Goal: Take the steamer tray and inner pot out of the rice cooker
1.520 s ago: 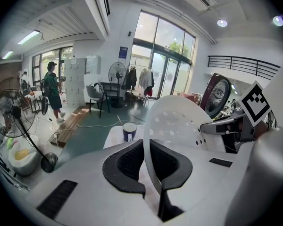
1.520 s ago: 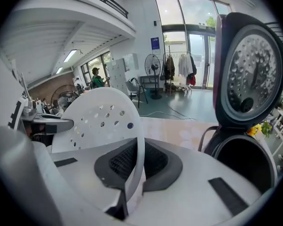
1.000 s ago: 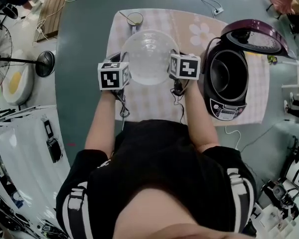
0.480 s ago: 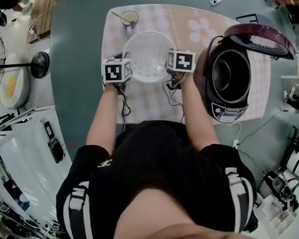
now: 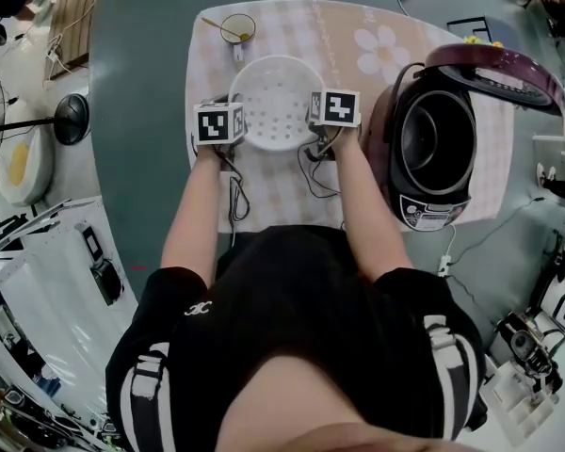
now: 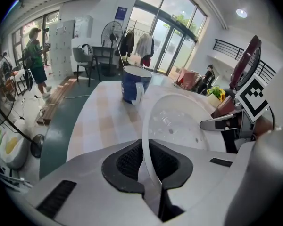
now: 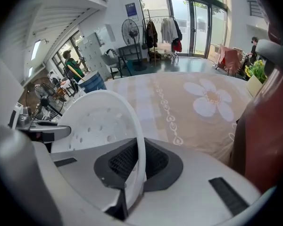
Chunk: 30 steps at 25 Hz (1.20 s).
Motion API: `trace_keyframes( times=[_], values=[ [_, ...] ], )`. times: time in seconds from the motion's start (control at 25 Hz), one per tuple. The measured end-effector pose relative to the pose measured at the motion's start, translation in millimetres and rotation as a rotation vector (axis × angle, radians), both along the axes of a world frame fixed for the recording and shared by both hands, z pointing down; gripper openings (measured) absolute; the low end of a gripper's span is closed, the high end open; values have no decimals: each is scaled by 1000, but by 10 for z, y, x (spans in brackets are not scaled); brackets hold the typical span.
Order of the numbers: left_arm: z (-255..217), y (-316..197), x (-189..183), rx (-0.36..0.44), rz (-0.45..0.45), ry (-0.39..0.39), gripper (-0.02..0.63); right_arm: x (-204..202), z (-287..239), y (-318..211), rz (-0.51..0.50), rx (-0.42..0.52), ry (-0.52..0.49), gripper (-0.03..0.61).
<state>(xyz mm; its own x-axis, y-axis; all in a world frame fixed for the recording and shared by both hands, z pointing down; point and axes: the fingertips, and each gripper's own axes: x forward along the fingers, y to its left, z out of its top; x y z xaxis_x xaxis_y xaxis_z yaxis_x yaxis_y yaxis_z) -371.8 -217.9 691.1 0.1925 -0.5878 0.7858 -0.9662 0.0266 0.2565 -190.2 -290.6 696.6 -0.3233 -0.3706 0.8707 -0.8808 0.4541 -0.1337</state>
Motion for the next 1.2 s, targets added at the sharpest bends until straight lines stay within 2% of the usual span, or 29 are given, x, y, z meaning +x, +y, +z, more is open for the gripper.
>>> trace_keyframes(
  times=[0.2,0.32,0.36,0.44,0.48,0.6,0.84,1.04,1.2],
  values=[
    [143,34,8,-43,-6,5,28,5,124,0,-3,-12,24,15],
    [185,49,32,-56,-2,25,29,23,163,-3,-8,13,63,18],
    [174,53,39,-52,-2,30,42,20,156,-6,-8,28,62,19],
    [128,59,37,-39,3,23,106,10,114,-16,2,55,48,85],
    [92,60,30,-29,4,16,130,8,83,-20,8,66,41,97],
    [-63,62,-10,14,-7,1,146,3,-62,-37,23,114,27,107],
    [-599,35,-78,182,-37,-54,146,-83,-724,-130,32,336,-88,107],
    [-1271,28,-40,372,-37,-137,146,-151,-1572,-107,46,551,-249,107],
    [-1918,120,55,546,-52,-193,146,-132,-2175,72,25,678,-343,107]
  ],
)
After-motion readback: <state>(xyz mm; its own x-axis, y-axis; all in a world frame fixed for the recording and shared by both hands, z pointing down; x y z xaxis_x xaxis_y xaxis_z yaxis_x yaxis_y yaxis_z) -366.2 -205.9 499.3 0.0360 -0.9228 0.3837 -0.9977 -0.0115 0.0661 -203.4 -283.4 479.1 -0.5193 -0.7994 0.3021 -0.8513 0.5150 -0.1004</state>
